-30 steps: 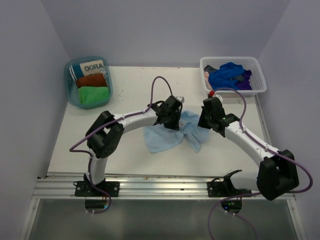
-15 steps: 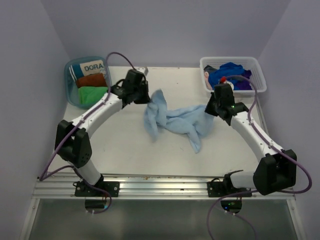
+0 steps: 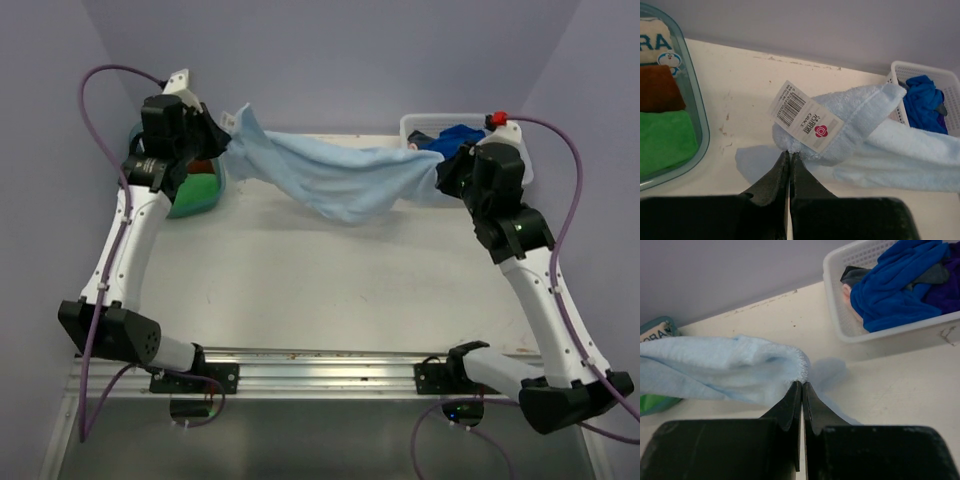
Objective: Roll the towels
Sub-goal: Flatten the towel
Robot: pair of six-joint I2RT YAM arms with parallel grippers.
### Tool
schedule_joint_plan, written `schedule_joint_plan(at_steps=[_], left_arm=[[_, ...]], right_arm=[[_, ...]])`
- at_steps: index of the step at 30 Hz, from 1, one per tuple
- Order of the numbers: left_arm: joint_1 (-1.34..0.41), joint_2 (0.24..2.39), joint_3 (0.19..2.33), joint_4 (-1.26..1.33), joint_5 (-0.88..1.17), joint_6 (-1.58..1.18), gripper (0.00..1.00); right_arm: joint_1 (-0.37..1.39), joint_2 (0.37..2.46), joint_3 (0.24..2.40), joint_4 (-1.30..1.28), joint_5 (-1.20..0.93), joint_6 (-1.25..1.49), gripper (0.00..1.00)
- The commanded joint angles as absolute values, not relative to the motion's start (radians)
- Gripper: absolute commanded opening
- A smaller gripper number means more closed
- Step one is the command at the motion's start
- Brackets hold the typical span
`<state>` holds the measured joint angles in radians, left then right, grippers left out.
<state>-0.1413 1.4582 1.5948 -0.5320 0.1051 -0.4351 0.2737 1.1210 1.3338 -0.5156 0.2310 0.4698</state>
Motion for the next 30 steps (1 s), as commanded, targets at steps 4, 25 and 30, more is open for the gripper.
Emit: schedule_joint_plan(at_steps=[4, 25, 30], left_arm=[[-0.114, 1.276, 1.563, -0.514, 0.155, -0.446, 0.0], [-0.115, 1.411, 1.314, -0.475, 0.183, -0.474, 0.7], [-0.187, 1.448, 1.342, -0.555, 0.034, -0.436, 0.64]], right_arm=[[0.268, 0.939, 1.411, -0.621, 0.318, 0.399, 0.0], [0.27, 1.342, 1.289, -0.681, 0.368, 0.406, 0.51], [0.268, 1.252, 1.102, -0.554, 0.276, 0.451, 0.54]])
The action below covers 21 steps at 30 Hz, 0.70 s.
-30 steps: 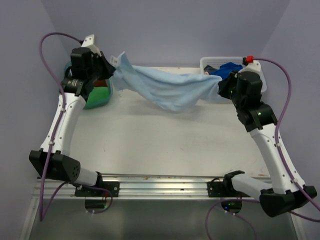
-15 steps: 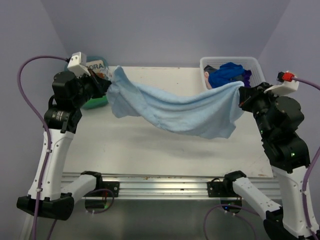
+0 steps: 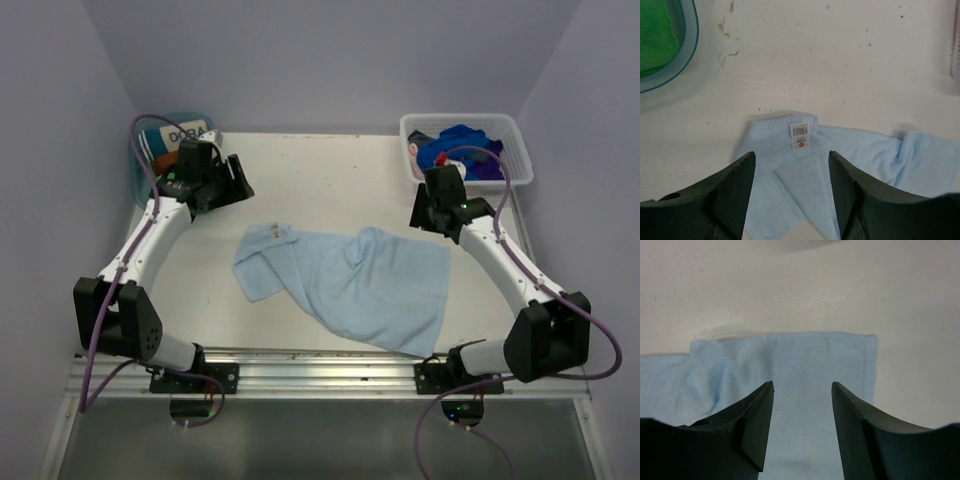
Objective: Roll the towels
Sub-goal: Flatten the towel
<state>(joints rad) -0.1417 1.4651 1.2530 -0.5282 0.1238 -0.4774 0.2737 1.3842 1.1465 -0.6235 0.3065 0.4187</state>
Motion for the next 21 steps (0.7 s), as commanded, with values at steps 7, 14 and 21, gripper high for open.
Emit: schedule_joint_plan(at_steps=[7, 14, 21], left_arm=[[-0.429, 1.635, 1.437, -0.656, -0.191, -0.423, 0.55], [-0.635, 1.857, 1.525, -0.758, -0.333, -0.442, 0.64], [-0.667, 1.959, 1.555, -0.776, -0.428, -0.436, 0.65]], right_arm=[[0.268, 1.218, 0.936, -0.552, 0.17, 0.509, 0.52], [0.27, 1.114, 0.804, -0.584, 0.143, 0.538, 0.52], [0.268, 1.052, 0.718, -0.627, 0.089, 0.583, 0.54]])
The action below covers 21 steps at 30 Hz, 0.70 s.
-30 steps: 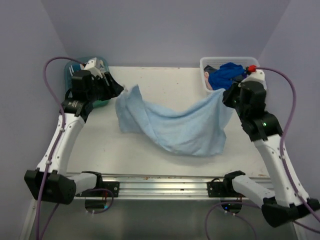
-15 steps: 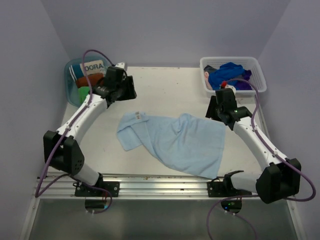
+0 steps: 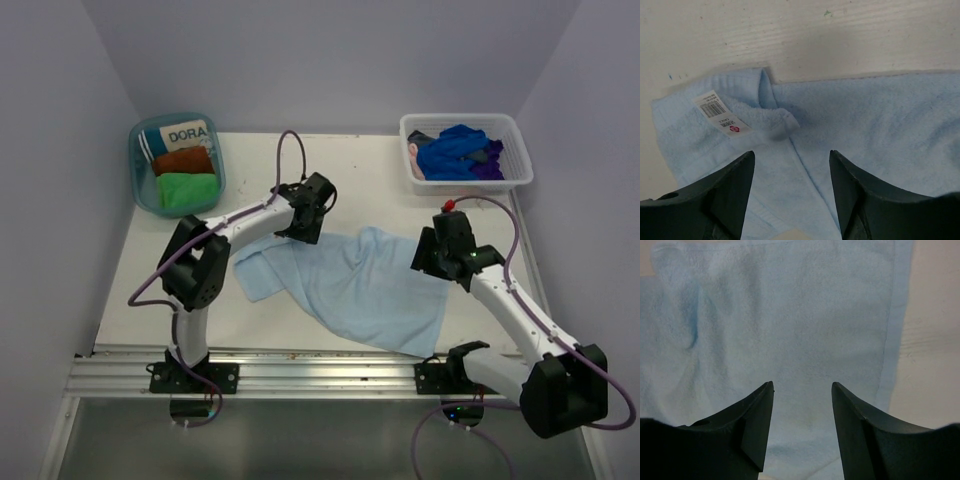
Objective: Roll the towels
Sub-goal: Flatten the towel
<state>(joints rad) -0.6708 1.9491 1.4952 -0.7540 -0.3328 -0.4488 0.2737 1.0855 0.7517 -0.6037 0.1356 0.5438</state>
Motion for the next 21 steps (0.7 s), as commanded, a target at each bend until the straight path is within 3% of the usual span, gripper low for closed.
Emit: schedule_joint_plan(at_steps=[1, 7, 14, 21], left_arm=[[-0.667, 1.965, 1.558, -0.776, -0.445, -0.437, 0.65], [-0.667, 2.003, 1.572, -0.742, -0.472, -0.428, 0.59], [-0.667, 2.045, 1.609, -0.747, -0.506, -0.411, 0.44], [-0.666, 2.043, 1.603, -0.758, -0.486, -0.407, 0.63]], right_arm=[[0.268, 1.04, 0.71, -0.627, 0.069, 0.587, 0.54], [0.27, 1.019, 0.643, -0.63, 0.061, 0.62, 0.55], [0.27, 1.026, 0.621, -0.621, 0.069, 0.634, 0.56], [0.268, 1.057, 0.614, -0.592, 0.052, 0.635, 0.57]])
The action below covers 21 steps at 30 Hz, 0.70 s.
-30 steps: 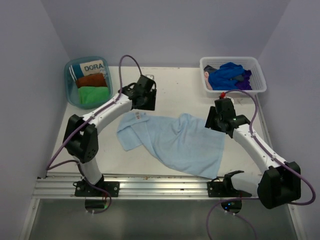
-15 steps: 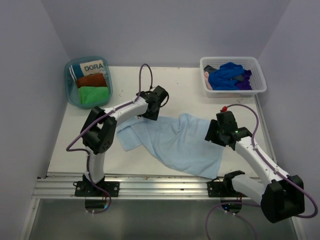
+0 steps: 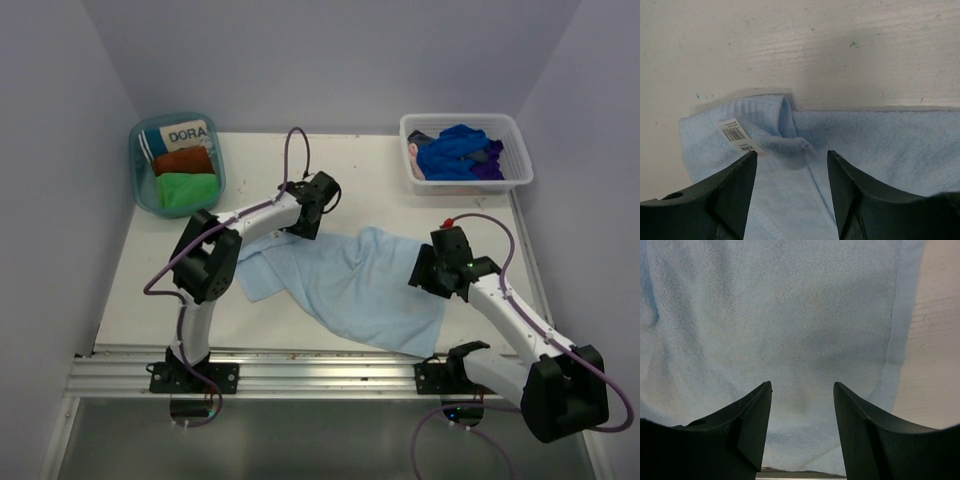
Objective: Roll the towels
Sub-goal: Flatten the towel
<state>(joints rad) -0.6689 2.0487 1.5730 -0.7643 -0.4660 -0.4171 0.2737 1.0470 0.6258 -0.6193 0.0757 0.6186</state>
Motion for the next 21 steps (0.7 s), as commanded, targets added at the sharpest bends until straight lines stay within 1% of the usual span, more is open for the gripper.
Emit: schedule_joint_plan(at_steps=[1, 3, 4, 8, 12, 13, 15, 17, 18, 19, 21], left_arm=[[-0.666, 2.042, 1.6, -0.753, -0.48, -0.405, 0.63], [-0.666, 2.048, 1.598, -0.747, -0.482, -0.405, 0.6], [-0.666, 2.057, 1.601, -0.749, -0.489, -0.403, 0.57], [-0.664, 2.074, 1.612, -0.761, -0.509, -0.406, 0.52], [-0.664, 2.079, 1.617, -0.762, -0.511, -0.4, 0.52], [-0.663, 2.083, 1.618, -0.767, -0.511, -0.402, 0.55], [-0.663, 2.083, 1.617, -0.765, -0.508, -0.399, 0.57], [-0.663, 2.086, 1.615, -0.765, -0.509, -0.4, 0.56], [-0.663, 2.085, 1.617, -0.767, -0.515, -0.402, 0.54], [-0.663, 2.086, 1.617, -0.769, -0.518, -0.402, 0.48], [-0.661, 2.085, 1.615, -0.769, -0.526, -0.403, 0.41]], right_arm=[[0.268, 1.063, 0.614, -0.588, 0.052, 0.637, 0.57], [0.268, 1.066, 0.615, -0.581, 0.052, 0.637, 0.57], [0.268, 1.072, 0.617, -0.581, 0.054, 0.637, 0.57], [0.268, 1.078, 0.623, -0.578, 0.06, 0.635, 0.57], [0.268, 1.085, 0.623, -0.572, 0.06, 0.634, 0.57], [0.268, 1.088, 0.623, -0.572, 0.06, 0.634, 0.57], [0.268, 1.089, 0.62, -0.568, 0.06, 0.634, 0.57], [0.268, 1.091, 0.62, -0.563, 0.06, 0.634, 0.57], [0.268, 1.092, 0.62, -0.563, 0.061, 0.634, 0.57], [0.268, 1.092, 0.62, -0.561, 0.061, 0.634, 0.57], [0.268, 1.097, 0.623, -0.56, 0.064, 0.632, 0.57]])
